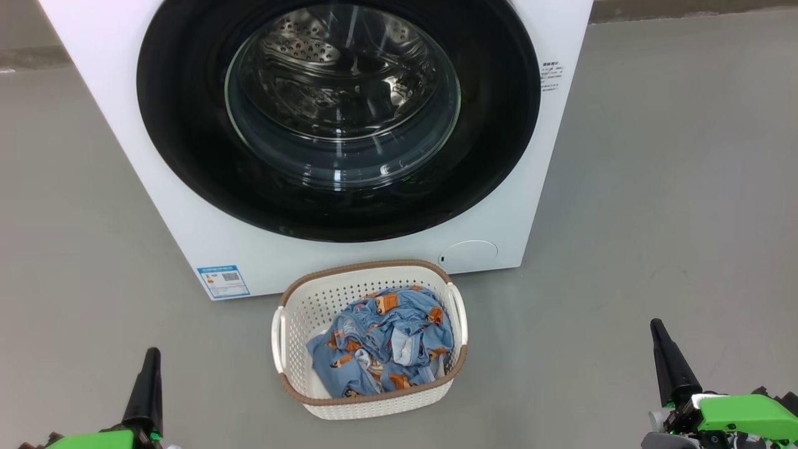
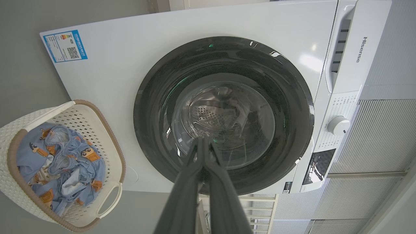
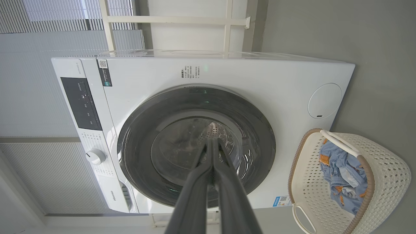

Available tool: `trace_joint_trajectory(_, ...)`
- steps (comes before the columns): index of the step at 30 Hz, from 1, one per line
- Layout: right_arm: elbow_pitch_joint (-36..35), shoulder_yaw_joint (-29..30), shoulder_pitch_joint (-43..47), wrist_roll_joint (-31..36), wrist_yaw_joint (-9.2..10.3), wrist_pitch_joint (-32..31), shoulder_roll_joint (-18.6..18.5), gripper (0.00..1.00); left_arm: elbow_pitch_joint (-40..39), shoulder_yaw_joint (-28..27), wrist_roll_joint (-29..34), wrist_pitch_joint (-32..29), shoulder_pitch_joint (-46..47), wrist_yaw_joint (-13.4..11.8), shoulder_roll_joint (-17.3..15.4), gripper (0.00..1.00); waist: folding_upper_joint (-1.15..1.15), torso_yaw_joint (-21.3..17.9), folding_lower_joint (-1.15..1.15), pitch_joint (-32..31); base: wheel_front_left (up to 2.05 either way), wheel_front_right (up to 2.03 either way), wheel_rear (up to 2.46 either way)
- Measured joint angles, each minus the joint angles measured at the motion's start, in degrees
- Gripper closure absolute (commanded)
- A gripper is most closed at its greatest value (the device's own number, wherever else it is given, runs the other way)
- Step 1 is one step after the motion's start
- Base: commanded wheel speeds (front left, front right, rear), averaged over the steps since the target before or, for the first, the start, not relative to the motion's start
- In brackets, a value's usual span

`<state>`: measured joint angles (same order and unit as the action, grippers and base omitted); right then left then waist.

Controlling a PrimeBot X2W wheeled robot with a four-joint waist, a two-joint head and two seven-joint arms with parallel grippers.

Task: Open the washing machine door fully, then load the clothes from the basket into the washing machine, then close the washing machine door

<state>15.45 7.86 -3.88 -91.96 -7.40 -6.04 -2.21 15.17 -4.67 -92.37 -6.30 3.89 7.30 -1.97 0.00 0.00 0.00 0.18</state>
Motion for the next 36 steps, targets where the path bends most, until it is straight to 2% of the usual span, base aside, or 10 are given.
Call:
trace_joint_trajectory(5, 0.0, 0.0, 0.0, 0.0, 0.0, 0.0, 0.0, 1.0, 0.0, 0.0, 0.0, 0.0, 0.0, 0.0, 0.0, 1.0, 0.0, 0.0, 0.0, 0.0, 0.0, 0.0, 0.0)
trace_joint_trajectory(6, 0.1, 0.0, 0.0, 0.0, 0.0, 0.0, 0.0, 0.0, 0.1, 0.0, 0.0, 0.0, 0.0, 0.0, 0.0, 0.0, 0.0, 0.0, 0.0, 0.0, 0.0, 0.0, 0.0)
trace_joint_trajectory(14, 3.4, -0.1, 2.8, 0.0, 0.0, 0.2, 0.8, 0.0, 3.3, 0.7, 0.0, 0.1, -3.0, 0.0, 1.7, 0.0, 0.0, 0.0, 0.0, 0.0, 0.0, 0.0, 0.0)
trace_joint_trajectory(24, 2.4, -1.5, 2.6, 1.0, 0.0, 1.7, 0.5, 0.0, 2.3, 1.9, 1.2, 1.9, -2.9, 0.0, 1.4, 0.0, 0.0, -0.1, 0.01, 0.0, 0.0, 0.0, 0.0)
trace_joint_trajectory(36, 1.9, -3.2, 1.7, 6.8, 0.0, 4.0, -0.5, 0.0, 1.5, 3.6, 5.2, 4.0, -2.4, 0.0, 0.1, 0.0, 0.0, -0.2, 0.01, 0.1, 0.0, 0.0, 0.0)
